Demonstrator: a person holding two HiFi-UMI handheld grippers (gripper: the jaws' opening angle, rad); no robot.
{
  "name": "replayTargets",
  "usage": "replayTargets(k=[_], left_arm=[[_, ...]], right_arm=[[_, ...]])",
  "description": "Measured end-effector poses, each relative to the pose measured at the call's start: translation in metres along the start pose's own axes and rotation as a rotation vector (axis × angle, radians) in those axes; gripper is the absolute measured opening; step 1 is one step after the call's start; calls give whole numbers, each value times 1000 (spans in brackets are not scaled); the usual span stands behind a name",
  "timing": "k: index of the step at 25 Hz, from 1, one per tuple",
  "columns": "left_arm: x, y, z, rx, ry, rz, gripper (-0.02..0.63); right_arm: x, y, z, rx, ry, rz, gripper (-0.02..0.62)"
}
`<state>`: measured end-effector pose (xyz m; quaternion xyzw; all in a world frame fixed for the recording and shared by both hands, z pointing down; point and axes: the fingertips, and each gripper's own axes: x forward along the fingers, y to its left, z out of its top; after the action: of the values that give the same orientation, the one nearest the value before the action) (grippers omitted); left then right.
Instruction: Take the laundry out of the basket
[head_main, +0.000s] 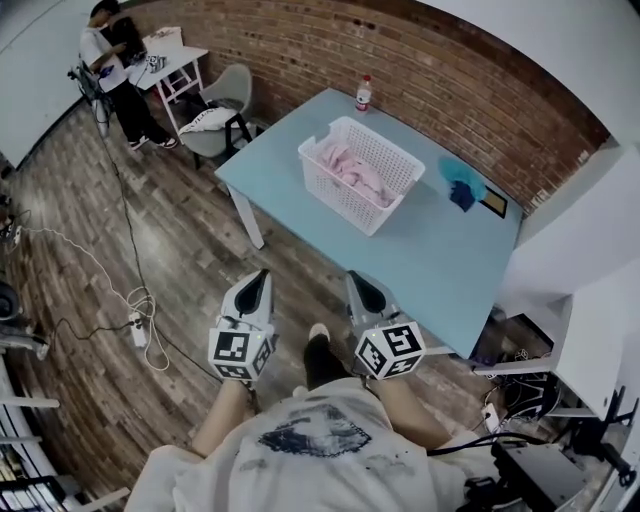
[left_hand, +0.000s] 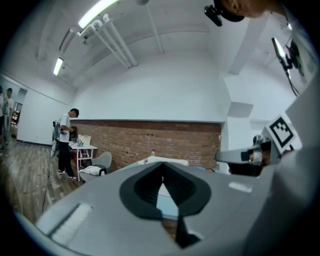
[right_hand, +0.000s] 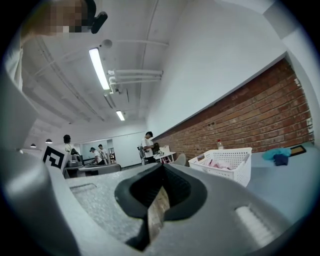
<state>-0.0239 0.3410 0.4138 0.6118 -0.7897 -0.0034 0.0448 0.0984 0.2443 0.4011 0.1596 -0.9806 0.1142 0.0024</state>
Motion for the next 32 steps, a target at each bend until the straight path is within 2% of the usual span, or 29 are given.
replayTargets(k=[7,16,21,27,32], left_arm=[[91,24,-5,30,34,-64,-9],[276,35,21,71,58,-198,-8],[363,33,36,94,56,-273,-8],[421,33,35,96,79,-337,-9],[463,32,34,86,94,-432,-8]], right_arm=[[71,-69,6,26,-38,-79,-2],[169,-192,43,31,-56,-187,-3],[199,-257,61,33,-54,-266,-3],[217,-299,69,44,-43,-333,-3],[230,-318,77,42,-45,-410,-2]])
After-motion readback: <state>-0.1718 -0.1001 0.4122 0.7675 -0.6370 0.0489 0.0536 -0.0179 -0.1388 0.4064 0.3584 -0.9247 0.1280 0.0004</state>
